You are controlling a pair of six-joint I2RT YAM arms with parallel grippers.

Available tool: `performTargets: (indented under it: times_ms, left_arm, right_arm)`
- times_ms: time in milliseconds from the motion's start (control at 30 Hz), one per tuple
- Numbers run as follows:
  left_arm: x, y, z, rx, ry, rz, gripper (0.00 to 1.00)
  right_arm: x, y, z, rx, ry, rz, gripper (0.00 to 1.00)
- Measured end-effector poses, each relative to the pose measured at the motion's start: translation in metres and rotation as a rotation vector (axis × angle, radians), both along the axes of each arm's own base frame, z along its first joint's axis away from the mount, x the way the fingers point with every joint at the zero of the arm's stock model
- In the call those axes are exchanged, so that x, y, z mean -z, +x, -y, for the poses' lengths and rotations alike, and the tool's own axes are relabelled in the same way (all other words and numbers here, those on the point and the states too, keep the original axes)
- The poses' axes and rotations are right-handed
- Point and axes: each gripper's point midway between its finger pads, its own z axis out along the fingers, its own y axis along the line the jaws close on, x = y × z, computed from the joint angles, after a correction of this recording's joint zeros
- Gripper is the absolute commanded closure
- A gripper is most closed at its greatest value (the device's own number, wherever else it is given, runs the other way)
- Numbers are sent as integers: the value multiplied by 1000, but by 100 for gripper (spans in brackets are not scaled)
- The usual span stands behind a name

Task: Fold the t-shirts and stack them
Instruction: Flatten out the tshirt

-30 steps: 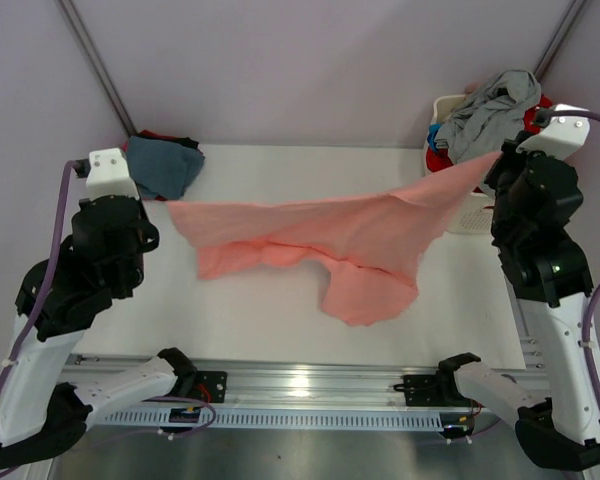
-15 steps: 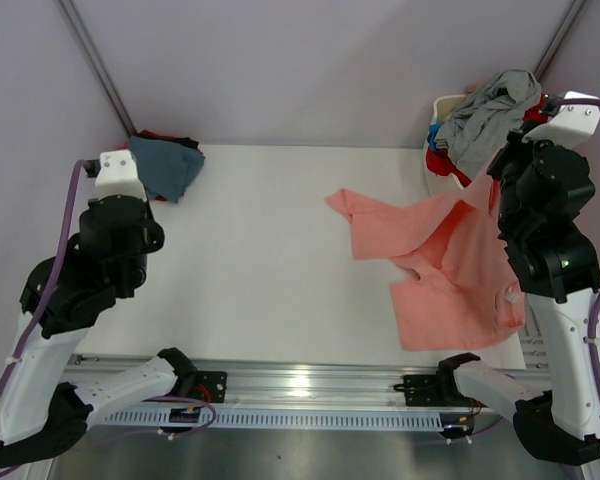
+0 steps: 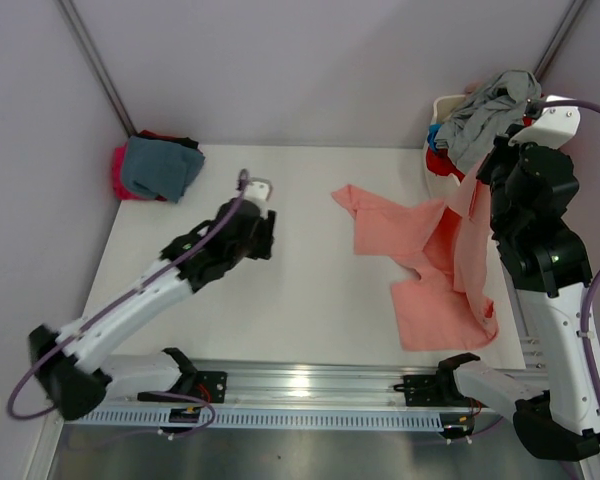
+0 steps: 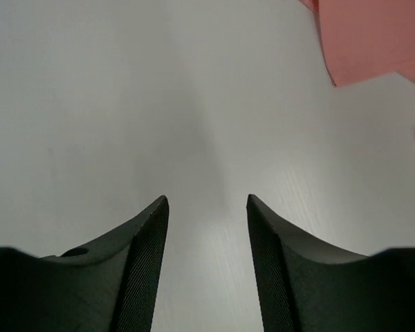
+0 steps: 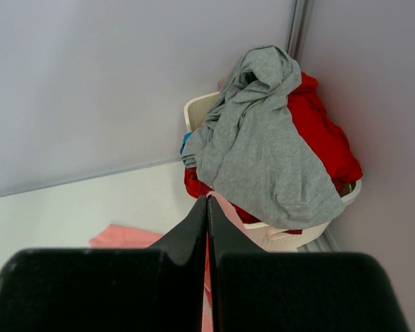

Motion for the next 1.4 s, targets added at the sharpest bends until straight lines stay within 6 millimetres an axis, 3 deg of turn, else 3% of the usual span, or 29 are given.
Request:
performTargets:
  times_ms: [167,267,333,500,700,800,1100,1400]
  left_arm:
    - [85,33,81,119,49,-229,37]
    - [113,47,115,162,38,-320,36]
    - [118,58,138,184,28,-347,36]
    - [98,98,208,248,-30,-293,36]
    - [110,85,261,340,-25,-322,36]
    - [127,74,268,356,3,-363,36]
    - [181,66,252,301,114,-495,37]
    - [196,71,252,260,162,-530,40]
  right_arm:
    - [4,0,-7,-24,-1,-17,100]
    - [9,-1,-13,-40,-5,-32,100]
    - [13,-2,-16,-46,-8,-44,100]
    - [24,-6,-21,-54,-21,-74,100]
    - [27,-10,-22,-45,-29,-87,100]
    - [28,-11,-21,-37,-32,-91,100]
    - [29,-13,-23,-37,-36,-96,100]
    - [27,-21,-25,-48,-28,-88,100]
